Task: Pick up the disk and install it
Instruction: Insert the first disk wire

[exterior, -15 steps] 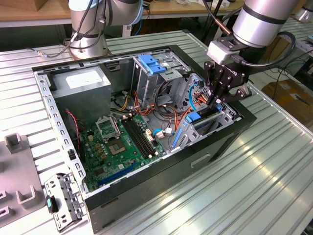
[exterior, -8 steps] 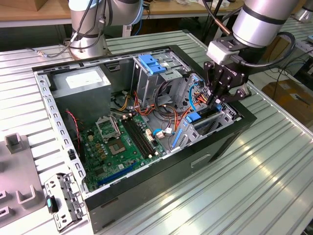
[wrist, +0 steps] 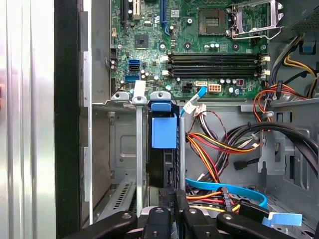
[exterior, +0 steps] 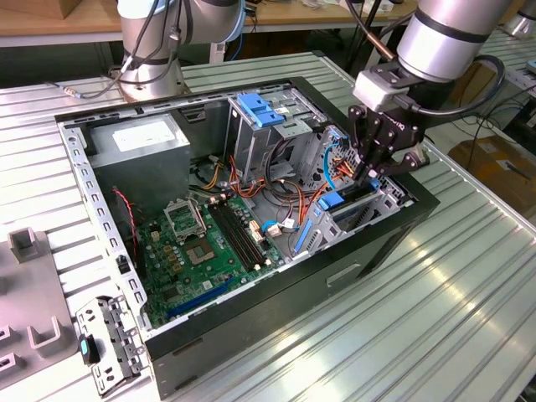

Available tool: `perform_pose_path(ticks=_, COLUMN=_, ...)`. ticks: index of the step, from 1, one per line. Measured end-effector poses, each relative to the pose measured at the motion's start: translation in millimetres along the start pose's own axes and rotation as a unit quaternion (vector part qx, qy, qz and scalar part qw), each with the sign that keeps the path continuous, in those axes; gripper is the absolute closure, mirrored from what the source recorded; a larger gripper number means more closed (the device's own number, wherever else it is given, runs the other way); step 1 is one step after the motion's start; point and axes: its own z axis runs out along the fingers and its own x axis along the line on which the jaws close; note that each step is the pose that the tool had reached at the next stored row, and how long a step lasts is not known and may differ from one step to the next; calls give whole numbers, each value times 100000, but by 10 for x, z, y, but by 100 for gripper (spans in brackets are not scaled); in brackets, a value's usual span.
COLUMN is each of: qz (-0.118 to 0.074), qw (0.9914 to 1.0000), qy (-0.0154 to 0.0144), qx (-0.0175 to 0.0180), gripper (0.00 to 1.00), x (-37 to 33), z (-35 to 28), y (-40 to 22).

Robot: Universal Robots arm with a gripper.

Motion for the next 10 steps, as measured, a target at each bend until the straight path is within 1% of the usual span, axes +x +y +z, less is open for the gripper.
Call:
perform_pose_path(ticks=5, qz=-17, qw=100000, qy=-57, qx=1, gripper=84, x=0, z=22, y=0)
perform_pose_path(ticks=6, qz=-16, qw=100000, qy=-152, qx=0, gripper=84, x=-1, z=34, y=0)
perform_pose_path(ticks=10, qz=-15, qw=100000, qy=-306, qx=-5, gripper=84, x=-1, z=65, y=1)
